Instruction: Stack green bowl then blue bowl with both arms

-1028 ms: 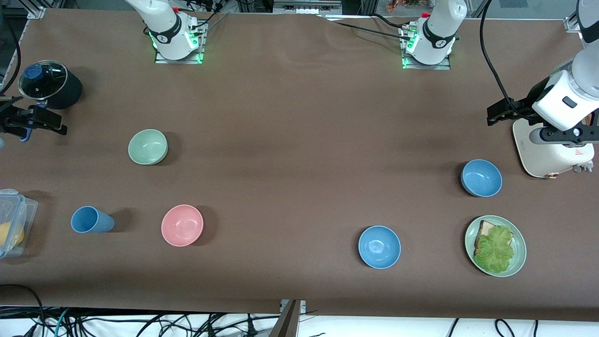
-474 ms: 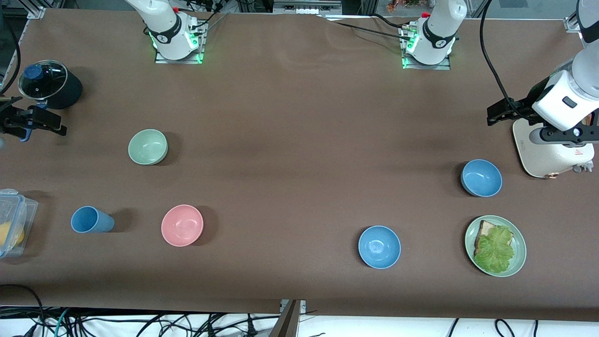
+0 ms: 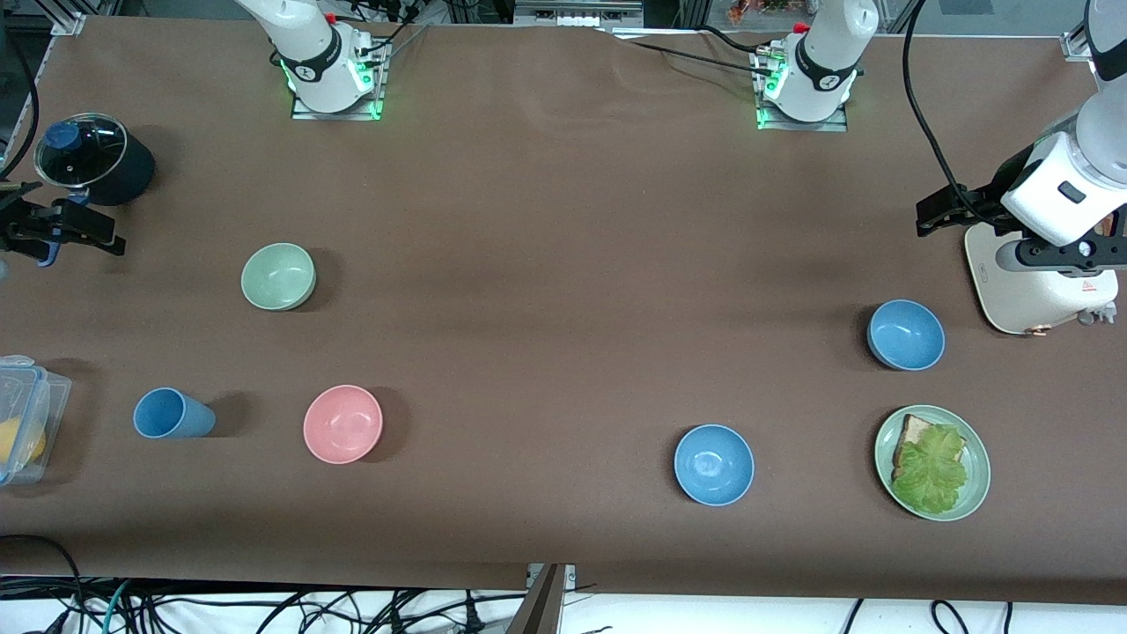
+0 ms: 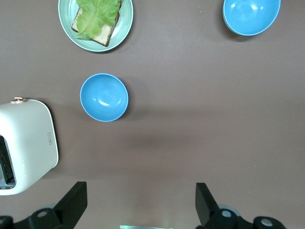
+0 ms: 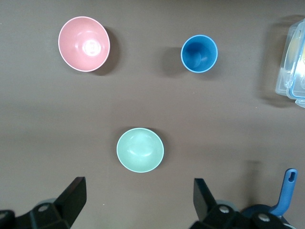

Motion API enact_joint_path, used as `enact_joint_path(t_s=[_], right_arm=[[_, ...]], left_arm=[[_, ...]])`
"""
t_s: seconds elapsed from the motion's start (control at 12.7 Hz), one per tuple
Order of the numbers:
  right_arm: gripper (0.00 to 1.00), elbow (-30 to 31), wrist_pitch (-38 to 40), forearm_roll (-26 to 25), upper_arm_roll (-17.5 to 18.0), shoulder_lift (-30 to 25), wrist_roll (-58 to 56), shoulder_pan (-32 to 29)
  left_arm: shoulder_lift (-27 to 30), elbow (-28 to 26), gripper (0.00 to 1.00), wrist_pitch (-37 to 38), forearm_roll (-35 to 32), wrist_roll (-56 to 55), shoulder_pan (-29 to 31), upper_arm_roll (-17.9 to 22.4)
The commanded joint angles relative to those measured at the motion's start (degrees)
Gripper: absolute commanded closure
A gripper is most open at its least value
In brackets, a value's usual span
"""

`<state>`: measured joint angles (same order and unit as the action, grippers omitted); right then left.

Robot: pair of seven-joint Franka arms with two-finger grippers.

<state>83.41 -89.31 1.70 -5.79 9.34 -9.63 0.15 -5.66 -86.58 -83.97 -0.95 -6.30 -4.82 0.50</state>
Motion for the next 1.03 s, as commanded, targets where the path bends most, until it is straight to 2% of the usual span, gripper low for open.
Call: enact_joint_path(t_s=[0.0,0.71,0.79,0.95], right_arm=[[0.01,-1.06,0.19,-0.82,0.87,0.33,0.76,-0.68],[0.01,-1.06,0.19,-0.82,0.87,0.42,0.84,-0.68],[0.01,-0.97,0.19,-1.34,0.78,1.29,0.84,-0.68],[0.01,-0.71,0.54,-5.72,0.95,3.04,0.84,-0.33]], left_arm=[[0.21,0.98,0.00,1.35,1.39,-0.29,0.07,0.03],[0.21,0.98,0.00,1.35,1.39,-0.20,0.07,0.03],[0.21,0.98,0.00,1.35,1.39,-0.20,0.07,0.03],[0.21,0.98,0.00,1.35,1.39,-0.20,0.07,0.03]])
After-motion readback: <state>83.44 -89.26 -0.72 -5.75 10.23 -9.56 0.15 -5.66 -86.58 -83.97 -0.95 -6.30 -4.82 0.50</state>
